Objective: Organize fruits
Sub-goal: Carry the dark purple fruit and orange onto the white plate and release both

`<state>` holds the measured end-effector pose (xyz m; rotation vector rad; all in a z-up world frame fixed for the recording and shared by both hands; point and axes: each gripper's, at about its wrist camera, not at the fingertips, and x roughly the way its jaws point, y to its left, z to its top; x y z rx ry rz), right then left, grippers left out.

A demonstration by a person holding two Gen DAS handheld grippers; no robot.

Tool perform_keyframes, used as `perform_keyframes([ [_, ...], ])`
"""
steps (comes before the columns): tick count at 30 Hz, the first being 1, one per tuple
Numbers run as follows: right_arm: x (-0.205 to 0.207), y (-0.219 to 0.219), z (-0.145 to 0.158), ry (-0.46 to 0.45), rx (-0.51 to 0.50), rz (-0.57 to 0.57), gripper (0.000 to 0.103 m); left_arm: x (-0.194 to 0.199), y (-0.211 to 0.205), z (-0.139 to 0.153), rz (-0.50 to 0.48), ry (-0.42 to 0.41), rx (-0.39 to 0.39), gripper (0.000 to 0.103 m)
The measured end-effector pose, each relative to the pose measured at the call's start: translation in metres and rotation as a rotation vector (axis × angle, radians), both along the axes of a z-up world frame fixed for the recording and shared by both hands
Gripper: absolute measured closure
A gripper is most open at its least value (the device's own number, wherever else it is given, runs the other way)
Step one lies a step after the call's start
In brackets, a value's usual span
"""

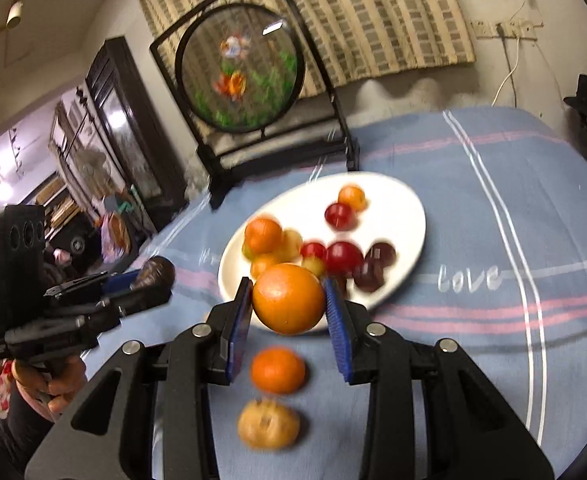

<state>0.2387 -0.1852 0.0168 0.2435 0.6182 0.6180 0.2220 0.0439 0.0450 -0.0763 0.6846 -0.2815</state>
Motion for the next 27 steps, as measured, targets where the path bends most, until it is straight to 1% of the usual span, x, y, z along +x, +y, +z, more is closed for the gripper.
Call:
perform_keyframes([
  [3,0.022,0.008,0.005,-0.02,-0.002,-0.022,0.066,0.04,0.012,0.011,0.047,0.003,0.002,0.056],
  [6,0.05,0.022,0.001,-0.009,-0.055,-0.058,0.066,0.078,0.02,0.012,0.084,0.024,-0.014,0.056],
  [7,0.058,0.028,-0.002,0.001,-0.078,-0.061,0.066,0.096,0.022,0.01,0.096,0.042,-0.023,0.056],
  [10,0.078,0.04,-0.013,0.027,-0.126,-0.047,0.066,0.138,0.023,-0.003,0.115,0.099,-0.026,0.056],
  [14,0.094,0.049,-0.025,0.046,-0.164,-0.03,0.066,0.173,0.018,-0.026,0.122,0.177,-0.021,0.056],
  [17,0.102,0.055,-0.034,0.075,-0.198,-0.004,0.066,0.18,0.012,-0.04,0.119,0.208,-0.021,0.054],
  [18,0.102,0.055,-0.035,0.075,-0.203,0.0,0.065,0.179,0.013,-0.042,0.125,0.205,-0.02,0.042],
  [19,0.102,0.056,-0.035,0.065,-0.205,-0.003,0.061,0.177,0.013,-0.042,0.138,0.2,-0.018,0.023],
  [20,0.101,0.055,-0.034,0.06,-0.21,-0.008,0.056,0.175,0.014,-0.039,0.151,0.191,-0.02,0.018],
  [21,0.1,0.055,-0.032,0.054,-0.21,-0.015,0.039,0.173,0.016,-0.037,0.162,0.183,-0.023,0.014],
  [22,0.096,0.053,-0.028,0.038,-0.204,-0.024,0.038,0.168,0.018,-0.033,0.168,0.176,-0.028,0.013],
  [24,0.089,0.05,-0.022,0.034,-0.209,-0.024,0.038,0.156,0.019,-0.025,0.167,0.177,-0.031,0.012],
  [27,0.068,0.043,-0.012,0.035,-0.193,-0.017,0.038,0.126,0.02,-0.019,0.168,0.166,-0.025,0.009],
])
